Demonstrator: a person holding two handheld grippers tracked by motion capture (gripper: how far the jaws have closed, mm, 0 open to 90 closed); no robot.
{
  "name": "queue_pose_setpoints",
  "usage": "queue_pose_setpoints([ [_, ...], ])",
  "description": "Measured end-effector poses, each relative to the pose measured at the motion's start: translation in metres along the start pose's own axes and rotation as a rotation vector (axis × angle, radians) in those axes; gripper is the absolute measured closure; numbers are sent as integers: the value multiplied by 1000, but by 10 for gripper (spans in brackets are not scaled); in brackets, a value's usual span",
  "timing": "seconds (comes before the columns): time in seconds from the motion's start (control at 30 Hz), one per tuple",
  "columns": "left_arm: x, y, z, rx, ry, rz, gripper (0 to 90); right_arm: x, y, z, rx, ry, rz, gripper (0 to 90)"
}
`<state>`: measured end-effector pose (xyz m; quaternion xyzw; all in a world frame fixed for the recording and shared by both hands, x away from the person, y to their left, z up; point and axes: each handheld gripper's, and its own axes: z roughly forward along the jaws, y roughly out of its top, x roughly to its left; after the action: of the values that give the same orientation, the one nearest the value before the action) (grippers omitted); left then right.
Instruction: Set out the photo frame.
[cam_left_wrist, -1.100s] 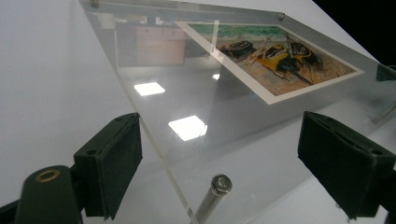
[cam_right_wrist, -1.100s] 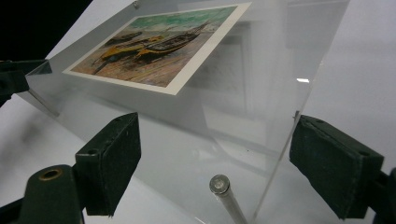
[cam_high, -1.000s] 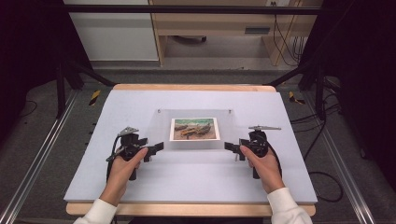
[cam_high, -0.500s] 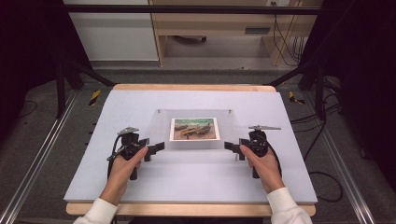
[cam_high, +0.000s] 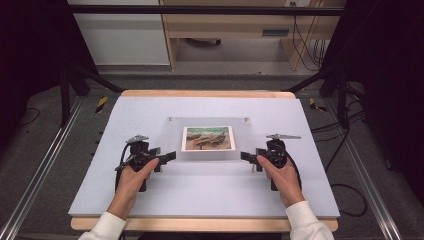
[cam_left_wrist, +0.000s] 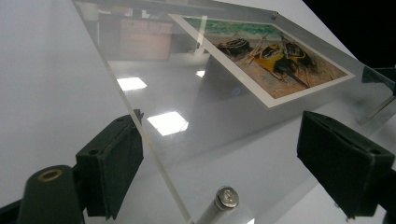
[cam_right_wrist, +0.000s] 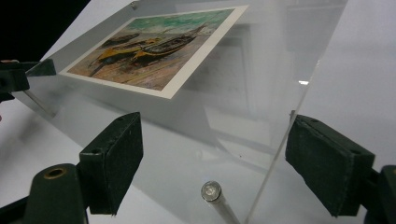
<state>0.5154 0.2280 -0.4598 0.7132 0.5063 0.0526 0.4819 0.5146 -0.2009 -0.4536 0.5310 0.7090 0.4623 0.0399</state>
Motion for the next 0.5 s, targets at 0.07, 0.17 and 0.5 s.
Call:
queue_pose_setpoints([
  [0.07, 1, 0, -1, 4, 0, 0, 154, 1, 0, 0, 1, 0, -5, 202],
  [0.17, 1, 0, -3, 7, 0, 3, 166, 1, 0, -1, 3, 3, -11, 208],
  [0.5, -5, -1, -10, 0, 22, 39, 204, 6, -3, -7, -4, -18, -52, 236],
])
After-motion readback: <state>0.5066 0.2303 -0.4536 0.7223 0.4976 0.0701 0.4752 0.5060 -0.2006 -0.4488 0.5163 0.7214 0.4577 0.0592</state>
